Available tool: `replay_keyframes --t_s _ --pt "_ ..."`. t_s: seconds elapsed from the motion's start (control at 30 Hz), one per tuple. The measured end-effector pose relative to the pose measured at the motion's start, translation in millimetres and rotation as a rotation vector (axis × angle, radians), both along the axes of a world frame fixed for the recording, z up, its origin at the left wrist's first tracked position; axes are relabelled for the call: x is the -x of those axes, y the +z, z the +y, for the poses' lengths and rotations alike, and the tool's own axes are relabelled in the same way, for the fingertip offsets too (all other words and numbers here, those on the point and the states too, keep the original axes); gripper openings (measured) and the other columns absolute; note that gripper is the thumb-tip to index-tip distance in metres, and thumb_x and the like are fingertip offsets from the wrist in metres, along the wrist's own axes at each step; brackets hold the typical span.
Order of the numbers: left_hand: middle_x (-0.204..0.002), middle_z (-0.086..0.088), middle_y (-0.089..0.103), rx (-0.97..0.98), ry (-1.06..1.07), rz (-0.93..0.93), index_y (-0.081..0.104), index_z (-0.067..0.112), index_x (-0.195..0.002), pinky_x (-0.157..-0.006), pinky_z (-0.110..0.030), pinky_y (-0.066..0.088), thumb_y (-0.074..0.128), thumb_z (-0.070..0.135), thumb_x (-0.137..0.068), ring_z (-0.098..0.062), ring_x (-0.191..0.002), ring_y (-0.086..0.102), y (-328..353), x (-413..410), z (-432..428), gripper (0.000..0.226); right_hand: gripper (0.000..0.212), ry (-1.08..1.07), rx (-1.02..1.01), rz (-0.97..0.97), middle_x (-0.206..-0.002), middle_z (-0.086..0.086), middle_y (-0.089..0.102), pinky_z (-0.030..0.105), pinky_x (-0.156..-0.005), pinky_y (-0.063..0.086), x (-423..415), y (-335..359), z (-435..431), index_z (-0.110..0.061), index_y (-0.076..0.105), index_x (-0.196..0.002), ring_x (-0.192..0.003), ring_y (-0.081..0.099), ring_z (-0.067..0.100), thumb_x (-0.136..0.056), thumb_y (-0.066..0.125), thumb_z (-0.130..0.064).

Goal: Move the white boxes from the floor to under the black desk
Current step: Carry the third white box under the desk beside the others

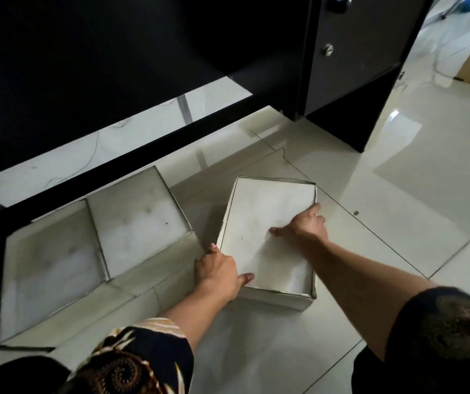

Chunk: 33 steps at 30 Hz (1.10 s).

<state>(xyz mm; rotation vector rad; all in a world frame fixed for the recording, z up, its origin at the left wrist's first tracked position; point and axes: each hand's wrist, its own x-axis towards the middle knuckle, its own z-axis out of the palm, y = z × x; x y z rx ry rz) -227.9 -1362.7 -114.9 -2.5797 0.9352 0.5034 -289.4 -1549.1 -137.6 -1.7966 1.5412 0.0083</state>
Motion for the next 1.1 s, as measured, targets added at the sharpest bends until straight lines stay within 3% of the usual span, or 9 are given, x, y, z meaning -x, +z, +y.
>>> replay_keyframes --t_s 0.27,0.43,0.53,0.6,0.7,0.8,0.93,1.03,1.1 --pt "-0.116 -0.011 0.069 0.018 -0.034 0.008 0.070 0.011 -0.107 -0.072 -0.029 0.039 0.050 0.080 -0.081 -0.030 -0.107 0.064 9 10 7 0.077 0.117 0.374 0.078 0.088 -0.138 0.018 0.049 0.045 -0.103 0.045 -29 6 -5 -0.023 0.009 -0.154 -0.126 0.051 0.040 -0.069 0.086 -0.050" --pt "-0.118 -0.007 0.069 -0.057 -0.142 -0.101 0.069 0.012 -0.115 -0.084 -0.031 0.047 0.052 0.074 -0.085 -0.027 -0.111 0.064 18 10 0 0.071 0.081 0.231 0.200 0.097 -0.134 0.011 0.055 0.040 -0.094 0.047 -39 3 14 -0.013 0.037 -0.136 -0.122 0.056 0.034 -0.075 0.084 -0.040" --pt "-0.144 -0.016 0.045 0.012 -0.143 -0.179 0.045 0.009 -0.144 -0.106 -0.043 0.040 0.051 0.079 -0.081 -0.034 -0.130 0.047 22 4 -7 0.094 0.072 0.181 0.108 0.111 -0.131 0.016 0.050 0.042 -0.098 0.044 -31 -10 16 -0.018 0.036 -0.131 -0.122 0.052 0.037 -0.079 0.079 -0.044" --pt "-0.164 -0.022 0.000 0.053 -0.242 -0.025 0.008 0.019 -0.160 -0.122 -0.052 0.012 0.043 0.088 -0.074 -0.040 -0.151 0.007 12 -3 -4 0.115 0.073 0.259 0.089 0.104 -0.128 0.020 0.050 0.044 -0.100 0.047 -25 -10 8 -0.022 0.032 -0.135 -0.119 0.053 0.040 -0.082 0.076 -0.047" --pt "-0.153 -0.015 -0.042 -0.055 -0.353 0.203 -0.021 0.028 -0.155 -0.121 -0.053 -0.014 0.041 0.088 -0.076 -0.037 -0.144 -0.036 -15 -8 8 0.117 0.085 0.405 0.086 0.070 -0.133 0.025 0.052 0.041 -0.101 0.046 -19 -3 -4 -0.025 0.021 -0.151 -0.120 0.053 0.040 -0.086 0.074 -0.042" --pt "-0.153 -0.017 -0.042 -0.005 -0.299 0.154 -0.025 0.028 -0.153 -0.118 -0.057 -0.016 0.037 0.077 -0.088 -0.045 -0.138 -0.040 -39 -3 16 0.102 0.109 0.396 -0.003 0.026 -0.138 0.024 0.047 0.044 -0.105 0.044 -13 5 3 -0.027 0.011 -0.157 -0.125 0.050 0.041 -0.077 0.080 -0.052" --pt "-0.153 -0.019 -0.040 0.026 -0.244 0.106 -0.023 0.029 -0.153 -0.116 -0.061 -0.017 0.029 0.077 -0.090 -0.053 -0.138 -0.034 -43 1 7 0.095 0.097 0.112 0.210 0.112 -0.141 0.021 0.041 0.048 -0.103 0.037 8 -11 46 -0.020 0.030 -0.141 -0.129 0.039 0.040 -0.068 0.079 -0.062" --pt "-0.149 -0.019 -0.043 0.034 -0.197 0.103 -0.029 0.030 -0.149 -0.116 -0.062 -0.017 0.029 0.073 -0.091 -0.054 -0.137 -0.035 -42 -5 -2 0.092 0.122 -0.044 0.165 0.078 -0.161 0.028 0.002 0.052 -0.110 0.031 10 -20 75 -0.012 0.002 -0.156 -0.145 0.016 0.044 -0.073 0.079 -0.055" --pt "-0.150 -0.019 -0.043 0.032 -0.172 0.108 -0.028 0.030 -0.150 -0.116 -0.062 -0.016 0.041 0.063 -0.094 -0.055 -0.137 -0.034 -41 -8 -8 0.095 0.134 -0.132 0.049 -0.020 -0.162 0.027 -0.013 0.049 -0.109 0.035 1 -23 83 -0.006 -0.017 -0.155 -0.145 0.021 0.046 -0.075 0.083 -0.046"
